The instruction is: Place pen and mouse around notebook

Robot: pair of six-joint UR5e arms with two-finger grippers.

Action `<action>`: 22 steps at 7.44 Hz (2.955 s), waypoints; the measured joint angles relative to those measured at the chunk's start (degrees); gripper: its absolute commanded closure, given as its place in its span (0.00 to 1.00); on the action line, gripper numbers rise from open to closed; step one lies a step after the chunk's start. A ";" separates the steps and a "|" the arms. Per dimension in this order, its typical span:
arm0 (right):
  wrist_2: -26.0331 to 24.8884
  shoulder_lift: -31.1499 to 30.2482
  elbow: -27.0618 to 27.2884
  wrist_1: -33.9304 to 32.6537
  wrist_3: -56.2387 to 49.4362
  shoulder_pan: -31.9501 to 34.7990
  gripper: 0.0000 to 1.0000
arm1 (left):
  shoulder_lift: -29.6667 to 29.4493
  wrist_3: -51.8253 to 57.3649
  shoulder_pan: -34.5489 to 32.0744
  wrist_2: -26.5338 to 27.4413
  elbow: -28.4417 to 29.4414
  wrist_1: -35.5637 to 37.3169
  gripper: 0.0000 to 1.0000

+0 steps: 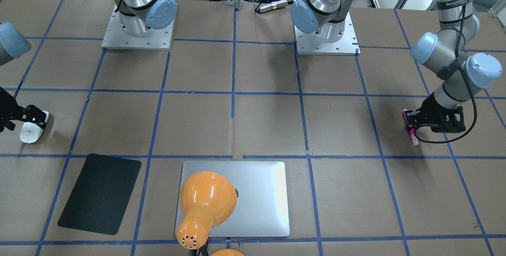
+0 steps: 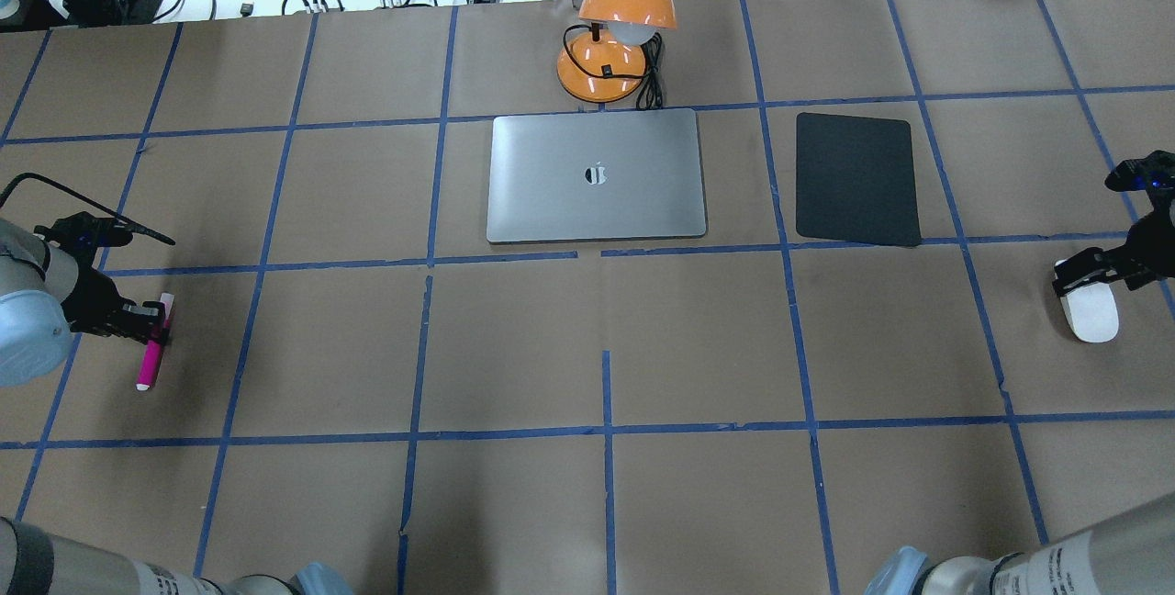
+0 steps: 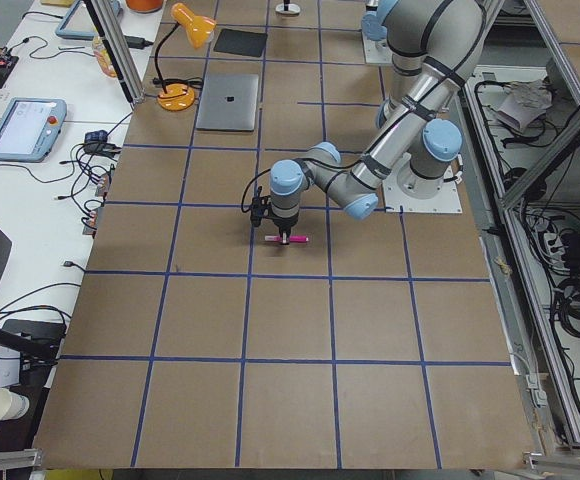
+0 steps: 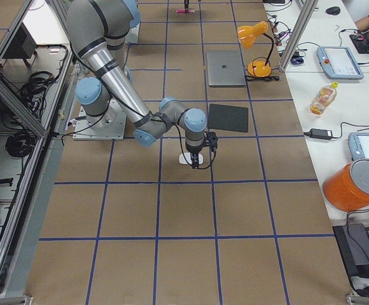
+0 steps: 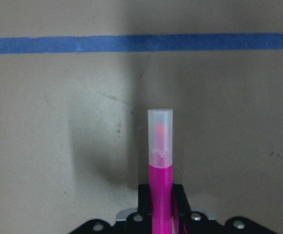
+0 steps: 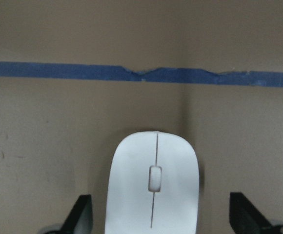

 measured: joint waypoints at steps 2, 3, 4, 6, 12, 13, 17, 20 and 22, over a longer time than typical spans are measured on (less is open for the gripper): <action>0.02 0.41 0.34 -0.27 0.79 0.03 0.04 | 4.22 -1.77 -1.53 -1.07 0.32 -6.45 1.00; -0.01 0.55 0.45 -0.28 1.13 0.04 0.04 | 7.37 -6.82 -4.05 -2.75 0.43 -11.19 1.00; -0.08 0.74 0.38 -0.27 1.75 0.04 0.05 | 10.44 -15.45 -8.37 -3.59 0.46 -14.63 1.00; -0.12 0.85 0.24 -0.17 2.33 0.06 0.15 | 14.66 -35.58 -18.61 -4.37 0.21 -18.77 1.00; -0.50 0.54 0.60 -0.03 2.49 0.37 0.40 | 12.67 -91.54 -43.43 -5.03 0.40 -14.12 1.00; -0.69 0.45 0.60 0.00 2.49 0.39 0.42 | 11.11 -101.08 -46.75 -5.03 0.49 -11.62 1.00; -1.14 -0.02 0.08 0.43 2.53 0.56 0.44 | 4.01 -133.96 -56.78 -4.81 3.79 -8.21 1.00; -1.83 -1.96 -3.38 2.25 7.11 5.44 0.47 | -1.18 -144.48 -59.32 -5.14 6.45 -7.68 1.00; -2.70 -2.28 -9.01 7.70 15.57 12.84 0.46 | -4.25 -148.44 -61.81 -5.27 9.93 -7.73 1.00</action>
